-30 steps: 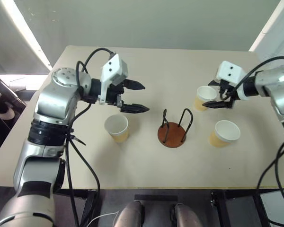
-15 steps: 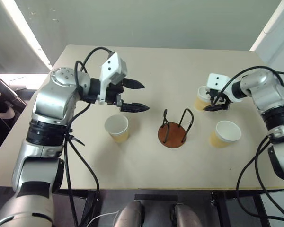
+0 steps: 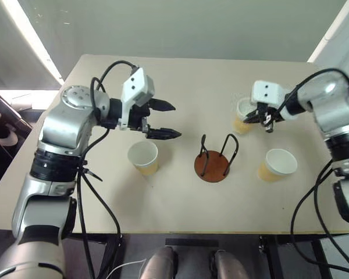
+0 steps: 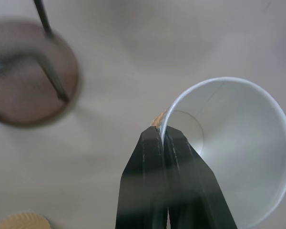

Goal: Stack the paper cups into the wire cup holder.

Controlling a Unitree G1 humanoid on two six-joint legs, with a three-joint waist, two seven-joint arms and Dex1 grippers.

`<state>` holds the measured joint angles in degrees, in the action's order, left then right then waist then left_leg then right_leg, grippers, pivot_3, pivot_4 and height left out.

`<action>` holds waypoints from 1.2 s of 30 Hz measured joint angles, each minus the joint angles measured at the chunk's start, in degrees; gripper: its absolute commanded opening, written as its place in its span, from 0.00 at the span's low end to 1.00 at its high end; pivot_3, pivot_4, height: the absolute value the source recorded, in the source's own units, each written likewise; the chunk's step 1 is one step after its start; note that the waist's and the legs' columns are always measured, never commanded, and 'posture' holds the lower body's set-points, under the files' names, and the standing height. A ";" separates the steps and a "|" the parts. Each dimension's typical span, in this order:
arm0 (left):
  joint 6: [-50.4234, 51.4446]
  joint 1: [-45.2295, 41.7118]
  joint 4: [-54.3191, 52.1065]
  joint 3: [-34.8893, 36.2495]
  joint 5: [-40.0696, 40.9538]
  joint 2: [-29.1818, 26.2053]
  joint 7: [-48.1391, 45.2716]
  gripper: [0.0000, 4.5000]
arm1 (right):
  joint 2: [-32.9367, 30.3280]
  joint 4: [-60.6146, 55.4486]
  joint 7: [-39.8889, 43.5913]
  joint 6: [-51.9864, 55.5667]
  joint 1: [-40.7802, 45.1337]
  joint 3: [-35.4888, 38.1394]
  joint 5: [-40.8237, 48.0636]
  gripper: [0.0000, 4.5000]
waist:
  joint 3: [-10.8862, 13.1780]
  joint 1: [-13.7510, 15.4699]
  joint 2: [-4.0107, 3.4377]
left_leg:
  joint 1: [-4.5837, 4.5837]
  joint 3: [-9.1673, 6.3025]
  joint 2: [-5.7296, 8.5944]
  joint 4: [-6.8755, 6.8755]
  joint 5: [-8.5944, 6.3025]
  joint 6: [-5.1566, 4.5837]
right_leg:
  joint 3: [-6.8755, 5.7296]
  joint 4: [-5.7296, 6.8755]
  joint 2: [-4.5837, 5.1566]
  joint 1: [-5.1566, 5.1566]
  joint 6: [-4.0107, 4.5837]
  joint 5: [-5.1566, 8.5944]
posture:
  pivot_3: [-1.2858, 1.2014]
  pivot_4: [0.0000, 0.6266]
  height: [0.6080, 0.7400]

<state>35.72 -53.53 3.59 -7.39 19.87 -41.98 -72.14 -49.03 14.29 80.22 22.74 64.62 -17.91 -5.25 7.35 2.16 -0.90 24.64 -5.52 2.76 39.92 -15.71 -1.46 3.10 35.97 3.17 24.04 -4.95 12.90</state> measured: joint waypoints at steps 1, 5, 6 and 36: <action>0.00 0.22 0.01 -0.03 -0.08 -0.06 0.04 1.00 | -0.54 -3.18 0.66 1.36 0.01 0.81 0.94 0.00 | 0.00 -0.03 0.00 | -0.01 0.00 -0.01 -0.01 0.00 0.00 | 0.00 -0.02 0.00 0.00 0.00 0.00 | 0.52 0.24 1.00; -0.63 0.21 0.06 -0.20 -0.27 0.12 0.02 1.00 | -3.54 -20.26 4.03 11.10 2.63 3.76 6.83 0.00 | 0.00 -0.15 0.00 | -0.03 -0.01 -0.03 -0.02 0.00 0.01 | 0.00 -0.08 -0.02 0.00 0.02 0.02 | 0.52 0.24 1.00; -0.82 0.18 0.12 -0.29 -0.34 0.26 0.00 1.00 | -3.83 -22.77 4.46 12.99 3.36 4.20 8.08 0.00 | 0.00 -0.17 0.01 | -0.05 -0.01 -0.03 -0.02 0.00 0.01 | 0.00 -0.10 -0.02 -0.01 0.05 0.03 | 0.52 0.24 1.00; -3.32 -0.61 3.06 -1.73 -1.61 1.68 -0.46 1.00 | -7.50 -36.86 4.34 17.73 -1.25 -1.62 14.54 0.00 | 0.00 -0.24 0.01 | -0.27 -0.02 -0.05 0.01 0.01 0.02 | 0.05 -0.07 -0.03 -0.05 0.09 0.06 | 0.52 0.24 1.00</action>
<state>32.40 -54.13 6.65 -9.12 18.26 -40.31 -72.60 -56.53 -22.57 84.56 40.48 63.37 -19.54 9.28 7.35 1.92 -0.89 24.36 -5.55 2.71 39.93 -15.71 -1.44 3.15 35.91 3.14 23.99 -4.85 12.96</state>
